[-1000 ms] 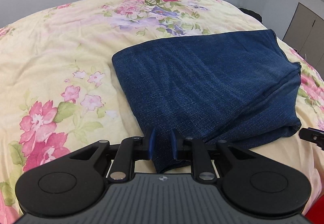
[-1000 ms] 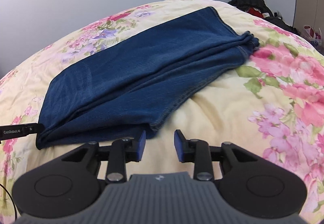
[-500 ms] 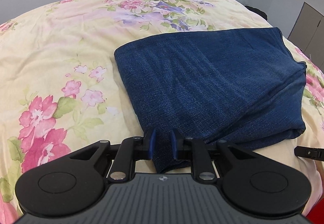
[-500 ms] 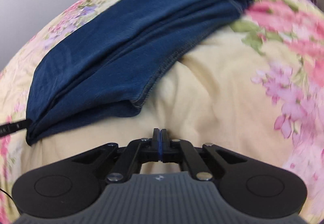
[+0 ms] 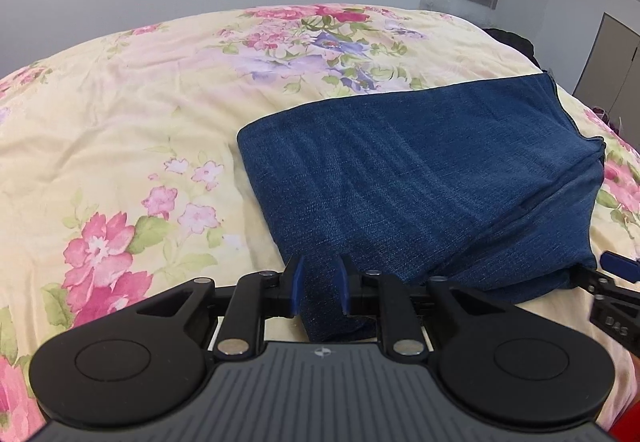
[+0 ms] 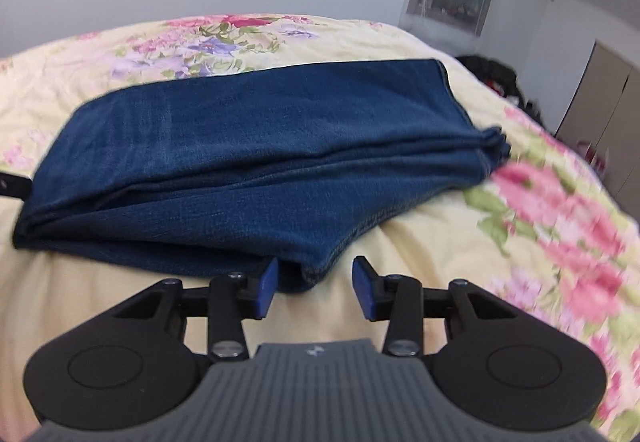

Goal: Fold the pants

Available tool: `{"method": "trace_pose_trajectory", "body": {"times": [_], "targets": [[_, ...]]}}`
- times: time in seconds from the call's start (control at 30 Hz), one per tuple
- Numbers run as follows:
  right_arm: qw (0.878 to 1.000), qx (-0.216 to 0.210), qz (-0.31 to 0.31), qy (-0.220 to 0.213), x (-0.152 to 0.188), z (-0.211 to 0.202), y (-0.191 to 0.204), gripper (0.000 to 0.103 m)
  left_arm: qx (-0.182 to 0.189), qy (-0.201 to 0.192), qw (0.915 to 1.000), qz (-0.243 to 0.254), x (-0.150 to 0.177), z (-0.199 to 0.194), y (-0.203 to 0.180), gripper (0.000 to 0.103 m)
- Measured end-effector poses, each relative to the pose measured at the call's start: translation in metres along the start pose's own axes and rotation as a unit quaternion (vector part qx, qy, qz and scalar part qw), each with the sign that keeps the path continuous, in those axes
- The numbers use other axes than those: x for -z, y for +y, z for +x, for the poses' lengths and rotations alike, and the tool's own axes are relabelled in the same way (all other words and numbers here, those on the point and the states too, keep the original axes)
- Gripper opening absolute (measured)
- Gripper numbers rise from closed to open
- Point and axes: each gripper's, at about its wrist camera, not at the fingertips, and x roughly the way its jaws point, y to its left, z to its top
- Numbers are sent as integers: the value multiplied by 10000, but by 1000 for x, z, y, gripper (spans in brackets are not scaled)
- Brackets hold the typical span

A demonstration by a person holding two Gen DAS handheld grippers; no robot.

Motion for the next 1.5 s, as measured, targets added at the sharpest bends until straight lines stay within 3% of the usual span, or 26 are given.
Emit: {"method": "trace_pose_trajectory", "body": {"times": [0.1, 0.13, 0.23, 0.33, 0.4, 0.47, 0.57, 0.63, 0.83, 0.93, 1.07, 1.23, 1.33, 1.5], "targets": [[9999, 49, -141, 11, -1, 11, 6, 26, 32, 86, 10000, 2, 0, 7, -2, 21], [9998, 97, -157, -18, -1, 10, 5, 9, 26, 130, 9999, 4, 0, 10, -2, 21], [9998, -128, 120, -82, 2, -4, -11, 2, 25, 180, 9998, 5, 4, 15, -1, 21], [9954, -504, 630, 520, 8, 9, -27, 0, 13, 267, 9996, -3, 4, 17, 1, 22], [9818, -857, 1334, 1045, 13, 27, -46, 0, 45, 364, 9992, -139, 3, 19, 5, 22], [9725, -944, 1666, 1328, 16, 35, -56, 0, 32, 406, 9989, -245, 2, 19, 7, 22], [9707, -992, 1737, 1331, 15, 33, -60, 0, 37, 302, 9990, -315, 0, 11, 5, 20], [9711, -1048, 1797, 1172, 14, 24, -63, 0, 235, 94, 9992, -304, -2, 1, 1, 20], [9802, -1232, 1548, 78, -6, -11, -71, 1, 452, -33, 9989, -127, -14, -6, -26, 20], [9811, -1410, 1316, -146, -24, -4, -66, 1, 434, -38, 9989, -148, -18, 2, -36, 20], [9810, -1576, 1127, 35, -35, 21, -55, 1, 587, 28, 9980, -223, -17, 13, -42, 20], [9817, -1406, 1048, 746, -11, 39, -48, 0, 869, 61, 9961, -116, 4, 14, -58, 20], [9761, -1512, 1254, 935, -1, 44, -53, 0, 1027, 96, 9944, -229, 15, 16, -68, 20], [9750, -1484, 1290, 1034, 3, 47, -49, 0, 798, 458, 9949, -411, 32, 33, -79, 19]]}}
